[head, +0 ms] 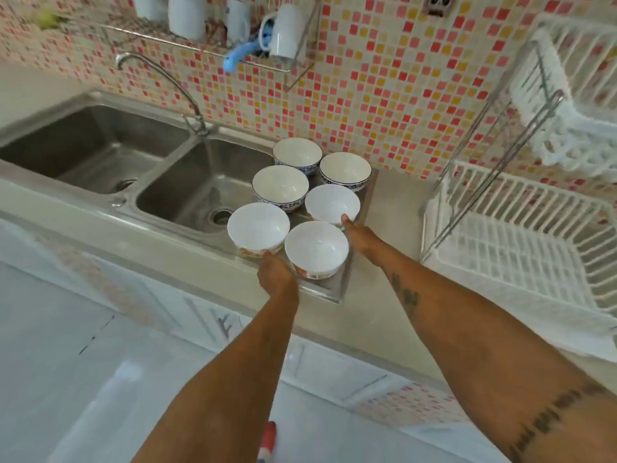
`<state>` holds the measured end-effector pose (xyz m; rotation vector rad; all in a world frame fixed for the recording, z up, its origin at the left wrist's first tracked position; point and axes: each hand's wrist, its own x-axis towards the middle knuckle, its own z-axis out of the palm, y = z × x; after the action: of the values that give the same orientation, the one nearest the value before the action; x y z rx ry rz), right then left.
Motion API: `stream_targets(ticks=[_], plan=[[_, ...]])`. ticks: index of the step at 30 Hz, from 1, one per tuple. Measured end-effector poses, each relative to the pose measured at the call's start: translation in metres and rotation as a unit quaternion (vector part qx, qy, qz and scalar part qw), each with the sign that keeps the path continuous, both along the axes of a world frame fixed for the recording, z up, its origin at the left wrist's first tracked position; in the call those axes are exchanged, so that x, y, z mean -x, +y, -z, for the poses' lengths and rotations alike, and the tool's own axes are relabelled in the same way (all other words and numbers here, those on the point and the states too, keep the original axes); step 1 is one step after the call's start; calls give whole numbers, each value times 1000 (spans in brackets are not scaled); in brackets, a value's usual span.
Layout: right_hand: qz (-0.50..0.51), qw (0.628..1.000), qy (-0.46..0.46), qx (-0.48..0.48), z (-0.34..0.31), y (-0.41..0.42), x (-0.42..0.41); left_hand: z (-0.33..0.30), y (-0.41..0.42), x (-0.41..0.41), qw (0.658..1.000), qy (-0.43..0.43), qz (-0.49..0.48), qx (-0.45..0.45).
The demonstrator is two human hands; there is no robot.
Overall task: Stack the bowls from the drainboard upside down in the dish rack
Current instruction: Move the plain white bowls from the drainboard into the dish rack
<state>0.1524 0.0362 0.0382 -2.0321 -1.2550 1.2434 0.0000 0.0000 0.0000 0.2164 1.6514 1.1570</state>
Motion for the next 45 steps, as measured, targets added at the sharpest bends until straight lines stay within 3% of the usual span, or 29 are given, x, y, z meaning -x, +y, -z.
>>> stream_targets(ticks=[5, 14, 19, 23, 28, 32, 37, 39, 45], plan=[[33, 997, 62, -20, 23, 7, 13, 4, 17, -12, 990, -131, -1, -60], [114, 989, 96, -23, 44, 10, 24, 26, 30, -24, 972, -209, 44, -92], [172, 980, 92, -26, 30, 10, 27, 17, 33, -32, 967, -249, 12, -51], [205, 973, 47, -98, -15, 17, 32, -18, 36, -44, 957, -275, -34, -83], [165, 942, 6, -291, -121, 31, 33, -101, 70, -50, 946, -278, -73, -149], [155, 890, -46, -426, -205, 33, 8, -196, 86, -60, 911, -346, 46, -220], [201, 824, -84, -523, -281, -10, -44, -287, 66, -89, 803, -419, 330, -265], [232, 802, -99, -542, -300, -31, -73, -314, 51, -112, 766, -414, 407, -275], [307, 768, -70, -558, -328, -88, -178, -365, 22, -201, 733, -310, 546, -261]])
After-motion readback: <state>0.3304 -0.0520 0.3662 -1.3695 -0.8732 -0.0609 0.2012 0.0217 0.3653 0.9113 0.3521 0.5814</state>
